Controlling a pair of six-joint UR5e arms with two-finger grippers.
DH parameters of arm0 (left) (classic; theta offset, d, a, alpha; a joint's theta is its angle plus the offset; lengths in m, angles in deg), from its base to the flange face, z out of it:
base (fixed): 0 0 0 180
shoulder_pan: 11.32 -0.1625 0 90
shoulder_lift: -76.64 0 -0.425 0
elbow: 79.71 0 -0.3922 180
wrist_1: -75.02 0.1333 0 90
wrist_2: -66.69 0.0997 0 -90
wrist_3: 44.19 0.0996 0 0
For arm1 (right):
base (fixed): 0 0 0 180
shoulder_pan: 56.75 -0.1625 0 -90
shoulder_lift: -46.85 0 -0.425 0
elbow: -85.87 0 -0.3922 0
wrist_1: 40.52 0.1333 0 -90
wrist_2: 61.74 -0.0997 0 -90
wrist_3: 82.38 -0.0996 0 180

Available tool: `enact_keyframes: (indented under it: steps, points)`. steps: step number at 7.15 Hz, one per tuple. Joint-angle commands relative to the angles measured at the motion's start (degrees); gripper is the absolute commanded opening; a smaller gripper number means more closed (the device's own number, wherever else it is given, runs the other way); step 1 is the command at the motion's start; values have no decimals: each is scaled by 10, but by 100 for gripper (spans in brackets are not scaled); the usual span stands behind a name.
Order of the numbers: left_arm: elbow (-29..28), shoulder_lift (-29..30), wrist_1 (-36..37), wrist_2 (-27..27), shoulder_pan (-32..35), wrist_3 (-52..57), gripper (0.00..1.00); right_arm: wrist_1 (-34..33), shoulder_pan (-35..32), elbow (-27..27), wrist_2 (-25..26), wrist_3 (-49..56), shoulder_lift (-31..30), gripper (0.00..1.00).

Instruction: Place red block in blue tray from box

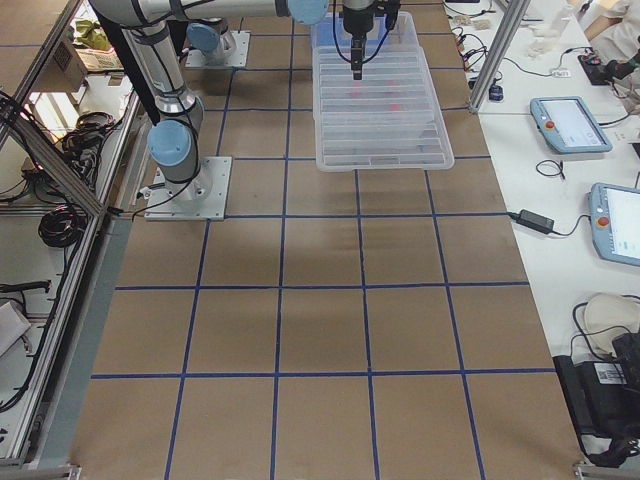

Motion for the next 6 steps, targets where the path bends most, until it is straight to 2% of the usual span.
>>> enact_keyframes:
  steps: [1, 2, 4, 5, 6]
  points:
    - [-55, -12, -79, 1, -85, 70, 0, 3, 0, 0, 2, 0, -2, 100]
    - [-55, -13, -79, 5, -123, 114, 0, 3, 1, -4, 14, 4, -1, 100]
    - [-40, 4, -68, 47, -180, 223, 0, 5, 1, -4, 15, 12, 0, 100]
    - [-8, 8, -43, 48, -200, 262, 0, -1, 11, -4, 15, 39, 4, 100]
    - [44, 15, 40, 48, -211, 281, 0, -8, 39, -5, 24, 117, 7, 100]
